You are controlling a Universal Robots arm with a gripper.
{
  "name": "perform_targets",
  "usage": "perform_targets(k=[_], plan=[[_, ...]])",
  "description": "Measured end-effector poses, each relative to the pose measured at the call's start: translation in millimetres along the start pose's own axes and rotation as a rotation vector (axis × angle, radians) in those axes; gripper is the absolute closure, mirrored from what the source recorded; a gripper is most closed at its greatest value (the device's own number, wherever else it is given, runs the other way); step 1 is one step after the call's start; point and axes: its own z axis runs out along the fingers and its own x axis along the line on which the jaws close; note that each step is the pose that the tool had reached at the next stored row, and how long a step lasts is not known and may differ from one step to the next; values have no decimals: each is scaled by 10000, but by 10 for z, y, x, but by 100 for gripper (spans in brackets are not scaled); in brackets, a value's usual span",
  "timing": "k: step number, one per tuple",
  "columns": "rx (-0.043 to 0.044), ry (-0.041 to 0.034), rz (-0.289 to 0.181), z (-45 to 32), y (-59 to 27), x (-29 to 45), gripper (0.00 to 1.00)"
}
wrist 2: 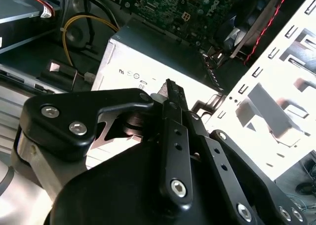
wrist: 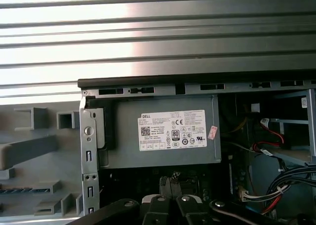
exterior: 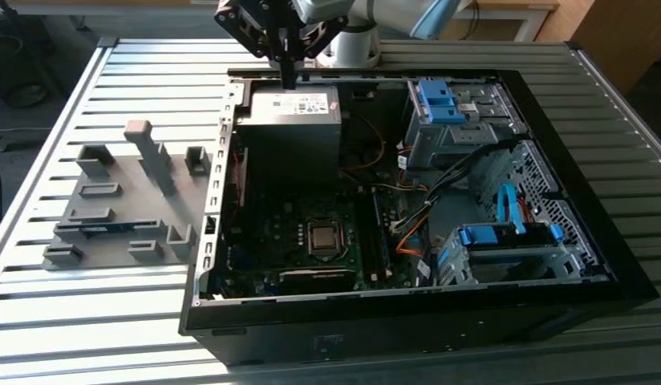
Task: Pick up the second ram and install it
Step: 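Reach for the second ram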
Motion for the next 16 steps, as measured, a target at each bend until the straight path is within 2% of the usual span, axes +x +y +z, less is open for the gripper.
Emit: perform_targets(k=[16], plan=[[1, 1, 0, 4, -7, 80, 89]])
